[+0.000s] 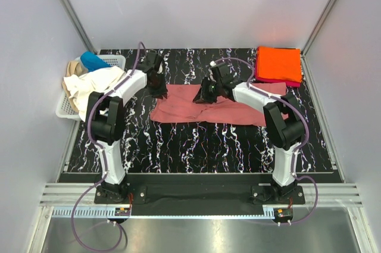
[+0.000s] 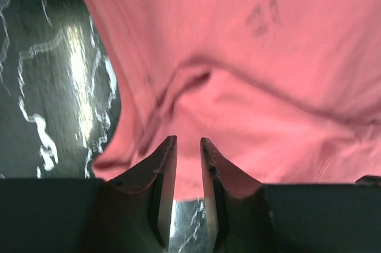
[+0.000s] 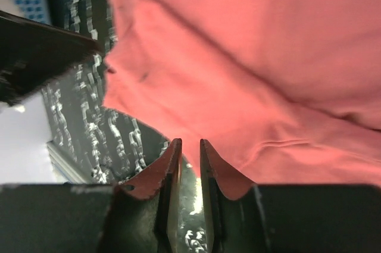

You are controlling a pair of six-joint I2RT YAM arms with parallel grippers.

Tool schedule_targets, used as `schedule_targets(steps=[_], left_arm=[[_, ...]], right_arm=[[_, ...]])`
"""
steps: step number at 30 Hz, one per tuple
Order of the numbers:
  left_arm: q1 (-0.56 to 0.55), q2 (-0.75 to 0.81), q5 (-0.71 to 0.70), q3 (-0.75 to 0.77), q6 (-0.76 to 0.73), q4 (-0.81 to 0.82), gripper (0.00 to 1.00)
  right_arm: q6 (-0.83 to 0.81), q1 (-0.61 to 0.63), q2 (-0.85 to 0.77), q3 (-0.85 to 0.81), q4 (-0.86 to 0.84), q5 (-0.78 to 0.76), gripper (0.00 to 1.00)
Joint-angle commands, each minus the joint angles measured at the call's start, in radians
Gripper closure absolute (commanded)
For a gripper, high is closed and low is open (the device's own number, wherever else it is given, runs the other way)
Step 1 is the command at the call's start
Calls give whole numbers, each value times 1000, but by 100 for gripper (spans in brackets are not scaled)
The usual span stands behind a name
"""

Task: Fold and stack the t-shirts
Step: Fold the tshirt

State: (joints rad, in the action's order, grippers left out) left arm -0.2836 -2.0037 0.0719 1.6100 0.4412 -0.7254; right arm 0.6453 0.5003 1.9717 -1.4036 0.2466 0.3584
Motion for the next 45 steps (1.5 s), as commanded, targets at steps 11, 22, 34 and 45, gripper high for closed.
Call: schedule_targets(steps=[11,22,34,45], left_arm=[[-20,-20,-98,-148,21,58,71],[-22,54,-213,-47,-6,-45,69],[-62,-45,-27,40,1,-11,67],[-45,-272,-197,221,-25,-46,64]], right_arm=[[-2,52,39,181,-138,-12,75],[-15,53,-85,175,-96,-35,75],[-9,50,-263,195,49,-221,74],[-64,11,-503,244,158,-415,74]])
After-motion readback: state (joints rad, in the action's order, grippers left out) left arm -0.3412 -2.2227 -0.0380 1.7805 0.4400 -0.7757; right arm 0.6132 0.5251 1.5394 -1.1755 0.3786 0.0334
